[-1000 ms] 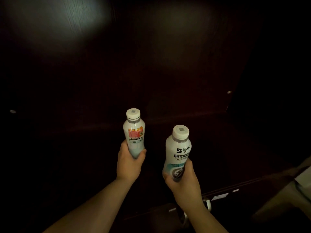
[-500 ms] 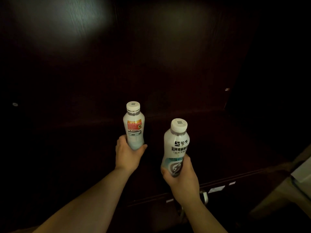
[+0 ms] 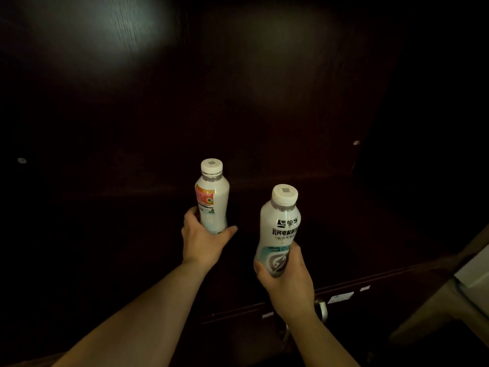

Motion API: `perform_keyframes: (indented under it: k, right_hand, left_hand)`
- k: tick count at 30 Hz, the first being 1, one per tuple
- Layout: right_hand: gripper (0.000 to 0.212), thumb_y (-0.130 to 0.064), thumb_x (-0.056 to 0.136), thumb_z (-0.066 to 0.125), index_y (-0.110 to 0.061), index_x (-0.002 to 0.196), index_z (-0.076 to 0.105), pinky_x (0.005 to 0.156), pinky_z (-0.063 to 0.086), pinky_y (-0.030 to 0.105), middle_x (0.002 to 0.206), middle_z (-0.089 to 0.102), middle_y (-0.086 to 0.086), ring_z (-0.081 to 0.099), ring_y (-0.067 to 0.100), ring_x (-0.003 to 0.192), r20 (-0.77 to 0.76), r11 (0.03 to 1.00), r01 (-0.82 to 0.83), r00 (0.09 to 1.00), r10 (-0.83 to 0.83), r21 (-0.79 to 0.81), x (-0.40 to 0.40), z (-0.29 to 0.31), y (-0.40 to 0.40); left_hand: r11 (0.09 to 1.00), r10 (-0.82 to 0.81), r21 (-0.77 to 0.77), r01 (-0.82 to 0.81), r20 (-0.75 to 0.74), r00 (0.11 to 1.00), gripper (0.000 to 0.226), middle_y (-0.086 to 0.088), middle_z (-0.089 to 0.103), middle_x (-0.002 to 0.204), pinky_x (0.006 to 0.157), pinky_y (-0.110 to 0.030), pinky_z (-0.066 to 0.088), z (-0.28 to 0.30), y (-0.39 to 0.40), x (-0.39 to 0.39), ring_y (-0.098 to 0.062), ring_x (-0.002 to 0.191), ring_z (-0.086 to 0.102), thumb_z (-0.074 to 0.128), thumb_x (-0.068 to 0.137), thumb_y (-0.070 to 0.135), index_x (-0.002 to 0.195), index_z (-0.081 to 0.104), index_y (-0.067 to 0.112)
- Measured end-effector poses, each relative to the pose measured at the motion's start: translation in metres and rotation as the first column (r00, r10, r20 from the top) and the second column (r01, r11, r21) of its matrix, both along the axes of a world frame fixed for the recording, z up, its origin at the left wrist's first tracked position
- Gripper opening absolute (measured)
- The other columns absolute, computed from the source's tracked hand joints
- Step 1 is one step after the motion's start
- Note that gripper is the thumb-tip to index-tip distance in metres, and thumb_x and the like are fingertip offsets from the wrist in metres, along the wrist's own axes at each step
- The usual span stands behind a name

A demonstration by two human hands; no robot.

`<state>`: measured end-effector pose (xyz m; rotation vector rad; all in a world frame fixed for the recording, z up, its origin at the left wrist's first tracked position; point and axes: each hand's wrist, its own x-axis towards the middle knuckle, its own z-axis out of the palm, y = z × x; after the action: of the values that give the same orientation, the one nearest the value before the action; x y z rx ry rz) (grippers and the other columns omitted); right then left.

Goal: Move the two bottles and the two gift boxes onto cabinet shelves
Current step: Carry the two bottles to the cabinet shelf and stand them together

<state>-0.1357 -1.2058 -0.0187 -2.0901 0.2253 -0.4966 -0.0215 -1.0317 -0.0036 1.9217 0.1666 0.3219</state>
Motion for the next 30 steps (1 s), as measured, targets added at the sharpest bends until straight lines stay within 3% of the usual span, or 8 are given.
perform_keyframes:
  k: [3,5,8,10,15,20,24,30]
  right_hand:
    - [0.071,-0.045,0.075,0.081,-0.037,0.133,0.040,0.076,0.052,0.025,0.115,0.060,-0.020,0.062,-0.001,0.101,-0.006,1.000,-0.001,1.000,0.001,0.007,-0.001,0.000,-0.001]
    - [0.070,-0.044,0.075,0.082,-0.037,0.132,0.041,0.076,0.053,0.026,0.114,0.061,-0.020,0.062,0.000,0.101,-0.007,1.000,0.001,1.000,-0.001,0.012,-0.002,0.000,-0.002]
    - [0.070,-0.045,0.074,0.082,-0.037,0.131,0.041,0.075,0.053,0.029,0.113,0.062,-0.019,0.063,0.001,0.100,0.001,1.000,0.014,1.000,-0.014,0.015,-0.001,0.000,-0.002]
    - [0.070,-0.046,0.073,0.082,-0.037,0.130,0.042,0.075,0.054,0.031,0.113,0.063,-0.018,0.064,0.003,0.099,0.003,1.000,0.018,1.000,-0.018,0.015,0.000,-0.001,-0.001]
    - [0.069,-0.045,0.072,0.082,-0.036,0.128,0.042,0.073,0.053,0.035,0.113,0.066,-0.011,0.066,0.010,0.098,0.002,1.000,0.023,1.000,-0.023,0.005,0.001,-0.003,-0.001]
    - [0.070,-0.046,0.073,0.081,-0.040,0.128,0.039,0.069,0.049,0.030,0.112,0.064,-0.015,0.064,0.006,0.096,0.006,1.000,0.018,1.000,-0.018,0.003,0.002,-0.001,-0.001]
    - [0.069,-0.047,0.072,0.081,-0.039,0.127,0.040,0.070,0.051,0.031,0.111,0.064,-0.014,0.064,0.006,0.096,0.003,1.000,0.016,1.000,-0.016,0.002,0.002,-0.001,-0.001]
    - [0.069,-0.045,0.073,0.082,-0.038,0.127,0.039,0.067,0.047,0.026,0.112,0.063,-0.014,0.064,0.004,0.095,0.000,1.000,0.015,1.000,-0.015,-0.006,0.002,0.000,-0.001]
  left_hand:
    - [0.999,-0.044,0.012,0.044,0.006,0.999,0.078,-0.004,0.058,0.116,0.082,-0.040,0.057,-0.002,0.002,-0.002,-0.025,0.109,0.061,0.089,0.065,0.037,0.125,0.043,0.019]
    - [0.995,-0.093,0.043,0.093,-0.007,0.996,0.074,-0.004,0.059,0.114,0.078,-0.033,0.056,-0.003,0.007,-0.003,-0.024,0.106,0.063,0.084,0.068,0.033,0.129,0.045,0.017]
    - [0.993,-0.115,-0.019,0.116,0.004,0.993,0.102,-0.002,0.051,0.133,0.098,-0.040,0.050,-0.001,0.008,-0.006,-0.020,0.123,0.052,0.087,0.060,0.043,0.144,0.034,0.023]
    - [0.995,-0.083,-0.057,0.083,0.008,0.997,0.109,-0.001,0.047,0.137,0.100,-0.039,0.048,0.002,0.006,-0.007,-0.018,0.124,0.049,0.089,0.053,0.050,0.142,0.029,0.027]
    - [0.993,-0.109,-0.036,0.108,-0.042,0.993,0.082,-0.003,0.050,0.125,0.065,-0.017,0.044,-0.003,0.010,-0.006,-0.015,0.103,0.059,0.084,0.065,0.039,0.128,0.030,0.036]
    - [0.995,-0.091,-0.050,0.090,-0.016,0.996,0.097,0.001,0.045,0.134,0.093,-0.035,0.050,-0.001,0.008,-0.007,-0.017,0.120,0.048,0.087,0.057,0.049,0.134,0.029,0.037]
    - [0.993,-0.102,-0.061,0.100,-0.028,0.994,0.087,-0.004,0.051,0.129,0.075,-0.026,0.051,-0.003,0.011,-0.007,-0.016,0.106,0.058,0.085,0.067,0.038,0.132,0.026,0.039]
    - [0.994,-0.103,-0.025,0.103,-0.016,0.995,0.096,0.001,0.044,0.133,0.097,-0.038,0.049,-0.001,0.010,-0.010,-0.017,0.121,0.049,0.088,0.059,0.049,0.134,0.031,0.031]
